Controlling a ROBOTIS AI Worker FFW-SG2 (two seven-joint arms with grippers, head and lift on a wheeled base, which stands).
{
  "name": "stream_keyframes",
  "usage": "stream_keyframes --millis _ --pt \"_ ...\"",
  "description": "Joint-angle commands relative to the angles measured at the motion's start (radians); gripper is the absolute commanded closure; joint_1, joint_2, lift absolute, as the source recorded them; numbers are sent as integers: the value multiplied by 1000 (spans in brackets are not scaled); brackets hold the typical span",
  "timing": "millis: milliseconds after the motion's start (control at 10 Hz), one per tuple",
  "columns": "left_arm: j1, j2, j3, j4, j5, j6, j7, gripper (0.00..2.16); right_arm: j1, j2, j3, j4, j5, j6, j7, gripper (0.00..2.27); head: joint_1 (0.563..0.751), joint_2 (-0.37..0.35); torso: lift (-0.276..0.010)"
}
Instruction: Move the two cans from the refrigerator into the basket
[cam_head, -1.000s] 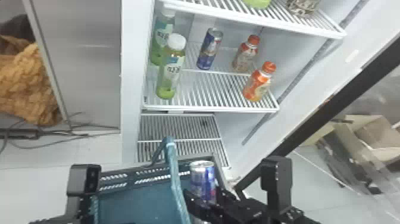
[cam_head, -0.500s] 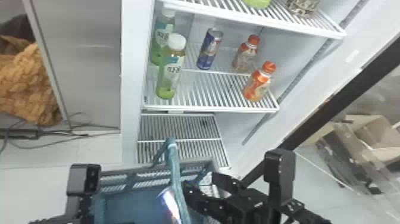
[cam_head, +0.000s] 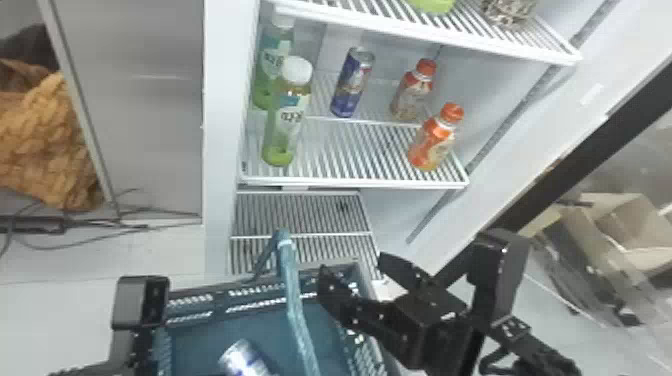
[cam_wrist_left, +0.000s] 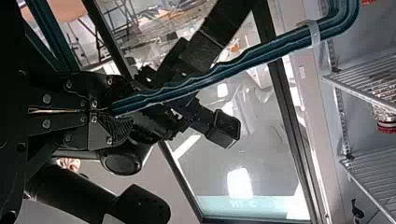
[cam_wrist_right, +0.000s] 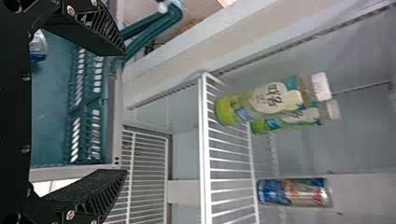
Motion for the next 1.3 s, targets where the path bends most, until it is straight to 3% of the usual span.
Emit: stream_keyframes --millis 0,600,1000,1200 --pt "0 0 0 0 2 0 0 1162 -12 2 -4 18 12 -74 0 116 695 -350 -276" --pt "-2 -2 0 0 2 2 0 1162 -118 6 -4 160 84 -351 20 114 695 -350 -276" --pt "-5 -5 -4 0 2 2 0 1162 -214 11 2 371 158 -653 19 114 695 -350 -276" --pt "-5 -5 -4 0 0 2 0 1162 -260 11 2 450 168 -717 19 114 695 -350 -276"
